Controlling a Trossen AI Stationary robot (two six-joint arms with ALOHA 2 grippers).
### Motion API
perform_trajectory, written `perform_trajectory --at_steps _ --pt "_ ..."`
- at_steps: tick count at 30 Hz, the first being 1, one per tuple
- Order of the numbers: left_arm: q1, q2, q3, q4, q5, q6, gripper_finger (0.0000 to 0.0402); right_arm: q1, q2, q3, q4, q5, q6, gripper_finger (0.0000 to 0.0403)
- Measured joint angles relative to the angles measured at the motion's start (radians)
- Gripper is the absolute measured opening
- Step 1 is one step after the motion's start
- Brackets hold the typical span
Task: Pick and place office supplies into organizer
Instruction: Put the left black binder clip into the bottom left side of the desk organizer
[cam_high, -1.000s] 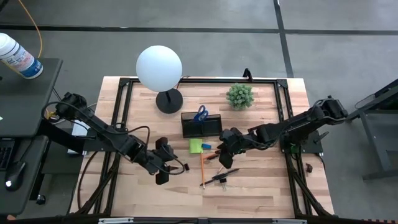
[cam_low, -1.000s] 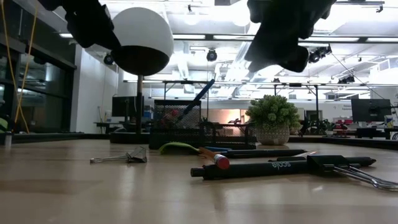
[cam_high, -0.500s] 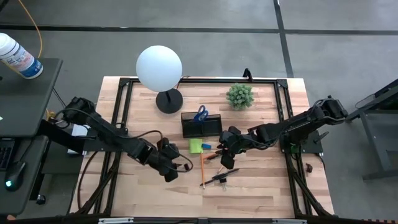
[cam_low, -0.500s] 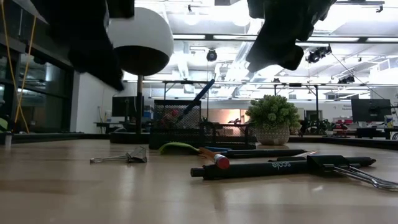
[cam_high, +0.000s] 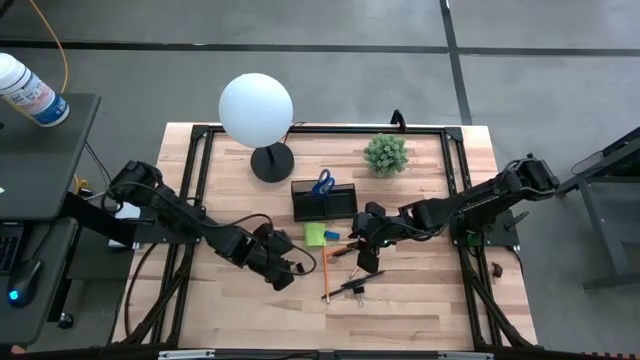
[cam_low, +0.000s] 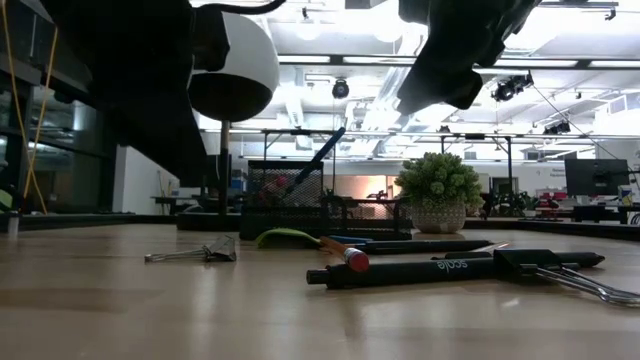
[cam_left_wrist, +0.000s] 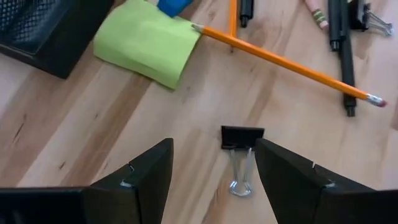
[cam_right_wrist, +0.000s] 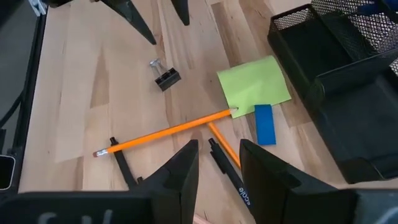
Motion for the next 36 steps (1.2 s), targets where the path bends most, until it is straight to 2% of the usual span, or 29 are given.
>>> perform_trajectory --at_steps 6,16,36 --pt "0.000 0.000 0.000 -0.009 -0.017 0.048 0.0213 0.000 0.000 0.000 0.000 0.044 0.001 0.0108" --pt "0.000 0.055 0.000 0.009 0.015 0.054 0.0172 0.000 0.000 0.000 0.008 0.070 0.005 0.0108" --pt "0.000 0.121 0.001 0.064 0.071 0.034 0.0170 0.000 -0.001 0.000 0.037 0.089 0.012 0.0108"
